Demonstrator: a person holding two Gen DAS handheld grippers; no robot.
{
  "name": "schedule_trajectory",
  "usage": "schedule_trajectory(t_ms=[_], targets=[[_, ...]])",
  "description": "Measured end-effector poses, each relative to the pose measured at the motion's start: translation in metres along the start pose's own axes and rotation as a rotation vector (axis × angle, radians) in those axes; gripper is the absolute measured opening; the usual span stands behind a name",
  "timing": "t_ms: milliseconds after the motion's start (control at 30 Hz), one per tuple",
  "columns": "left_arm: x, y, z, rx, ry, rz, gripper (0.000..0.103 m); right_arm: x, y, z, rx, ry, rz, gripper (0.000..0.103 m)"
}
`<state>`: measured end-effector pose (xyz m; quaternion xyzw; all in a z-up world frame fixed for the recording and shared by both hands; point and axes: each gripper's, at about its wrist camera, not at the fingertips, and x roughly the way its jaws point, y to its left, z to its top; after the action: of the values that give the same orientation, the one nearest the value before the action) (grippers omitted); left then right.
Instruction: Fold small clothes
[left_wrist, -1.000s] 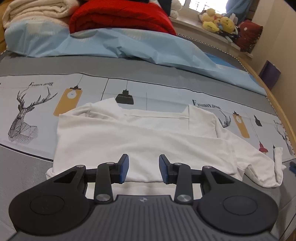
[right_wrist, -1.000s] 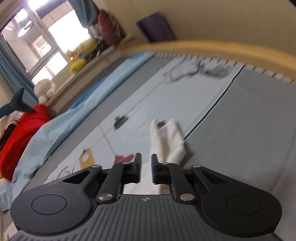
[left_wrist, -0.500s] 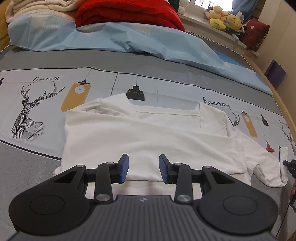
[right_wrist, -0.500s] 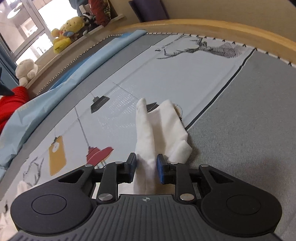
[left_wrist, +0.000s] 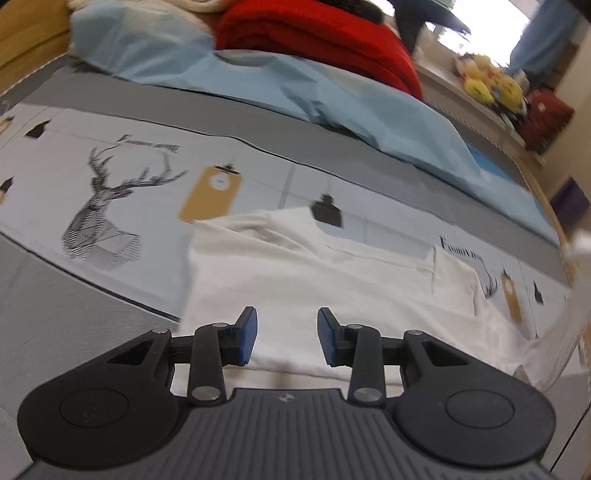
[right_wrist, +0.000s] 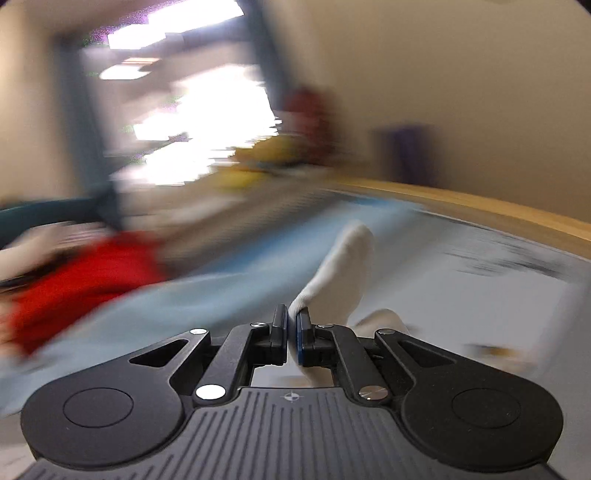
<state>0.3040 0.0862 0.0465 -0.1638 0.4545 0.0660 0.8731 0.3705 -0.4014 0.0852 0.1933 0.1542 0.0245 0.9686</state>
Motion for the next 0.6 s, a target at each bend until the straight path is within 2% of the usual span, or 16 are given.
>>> schedule_trajectory(t_ms=[67,133,167,200,267,333,533,600], targets=[[-0.003,0.015,0.008,-0.033,-0.003,0.004,0.04,0.0,0.064,-0.02,-0.064,0.089,0.299,0.006],[-0.003,0.029,0.014,-0.062,0.002,0.007,0.04,0.002,0.109,-0.05,-0.096,0.248,0.531,0.008],[-0.003,0.035,0.016,-0.075,0.008,0.007,0.04,0.004,0.122,-0.066,-0.106,0.325,0.589,0.012],[-0.004,0.041,0.018,-0.088,0.012,0.006,0.04,0.006,0.133,-0.084,-0.121,0.402,0.605,0.019],[-0.004,0.052,0.021,-0.118,0.017,0.003,0.04,0.008,0.141,-0.11,-0.158,0.521,0.539,0.02],[-0.004,0.059,0.024,-0.139,0.019,-0.006,0.04,0.006,0.136,-0.11,-0.163,0.543,0.443,0.02],[0.012,0.076,0.023,-0.198,0.029,-0.015,0.04,-0.022,0.084,-0.058,-0.023,0.431,0.167,0.024],[0.025,0.079,0.018,-0.216,0.049,-0.024,0.04,-0.033,0.056,-0.061,0.028,0.372,0.098,0.025]])
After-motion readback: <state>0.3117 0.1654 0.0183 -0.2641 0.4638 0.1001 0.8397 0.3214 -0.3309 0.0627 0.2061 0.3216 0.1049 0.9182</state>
